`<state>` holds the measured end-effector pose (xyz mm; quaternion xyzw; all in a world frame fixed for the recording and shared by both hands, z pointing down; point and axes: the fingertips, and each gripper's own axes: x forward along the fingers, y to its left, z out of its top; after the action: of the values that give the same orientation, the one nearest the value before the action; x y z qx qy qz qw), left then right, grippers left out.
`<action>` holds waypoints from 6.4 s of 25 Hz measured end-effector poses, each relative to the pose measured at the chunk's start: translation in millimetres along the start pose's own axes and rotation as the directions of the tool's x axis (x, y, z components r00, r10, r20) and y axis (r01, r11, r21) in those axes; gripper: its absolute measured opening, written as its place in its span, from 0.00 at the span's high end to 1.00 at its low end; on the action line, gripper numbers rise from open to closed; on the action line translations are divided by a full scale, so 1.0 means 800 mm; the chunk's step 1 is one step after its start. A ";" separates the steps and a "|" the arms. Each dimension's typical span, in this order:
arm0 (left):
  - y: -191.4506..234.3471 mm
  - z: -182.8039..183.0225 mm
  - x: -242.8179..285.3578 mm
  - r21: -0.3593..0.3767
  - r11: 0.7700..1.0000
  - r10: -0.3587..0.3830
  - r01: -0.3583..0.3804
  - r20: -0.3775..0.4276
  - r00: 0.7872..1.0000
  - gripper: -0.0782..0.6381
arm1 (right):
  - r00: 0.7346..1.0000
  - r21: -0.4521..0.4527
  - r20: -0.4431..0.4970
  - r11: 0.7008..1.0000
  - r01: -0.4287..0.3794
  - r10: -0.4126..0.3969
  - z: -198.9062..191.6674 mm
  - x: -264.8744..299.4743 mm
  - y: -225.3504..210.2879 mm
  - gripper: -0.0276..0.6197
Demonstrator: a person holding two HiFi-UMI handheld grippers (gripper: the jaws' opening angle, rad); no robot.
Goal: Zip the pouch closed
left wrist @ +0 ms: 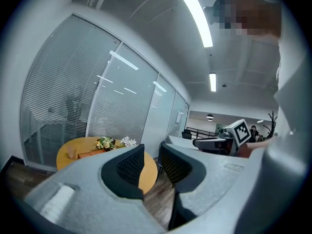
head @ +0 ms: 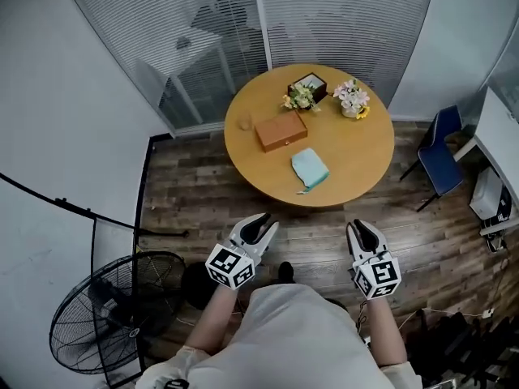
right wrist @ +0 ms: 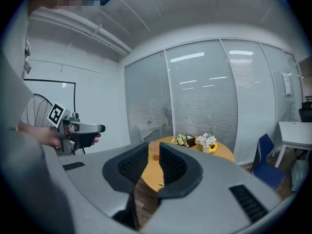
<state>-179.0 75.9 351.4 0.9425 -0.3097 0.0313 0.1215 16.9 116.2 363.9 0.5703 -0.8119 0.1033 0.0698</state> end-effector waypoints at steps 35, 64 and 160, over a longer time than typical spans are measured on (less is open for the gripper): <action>0.152 -0.117 0.205 -0.068 0.990 0.101 -0.120 -0.227 0.969 0.75 | 0.915 0.038 -0.317 0.968 -0.249 0.248 -0.105 0.254 -0.145 0.85; 0.213 -0.382 0.352 -0.042 0.999 -0.012 -0.020 -0.634 0.773 0.75 | 0.636 0.187 -0.557 0.826 -0.531 0.535 -0.348 0.401 -0.140 0.85; 0.248 -0.412 0.358 -0.199 0.968 -0.251 0.153 -0.731 0.635 0.85 | 0.623 0.157 -0.623 0.856 -0.492 0.473 -0.406 0.446 -0.211 0.95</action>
<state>-59.6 -161.6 751.0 0.8649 -0.1256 0.3851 0.2965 52.6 -184.1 775.6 0.2599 -0.8618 0.2949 0.3205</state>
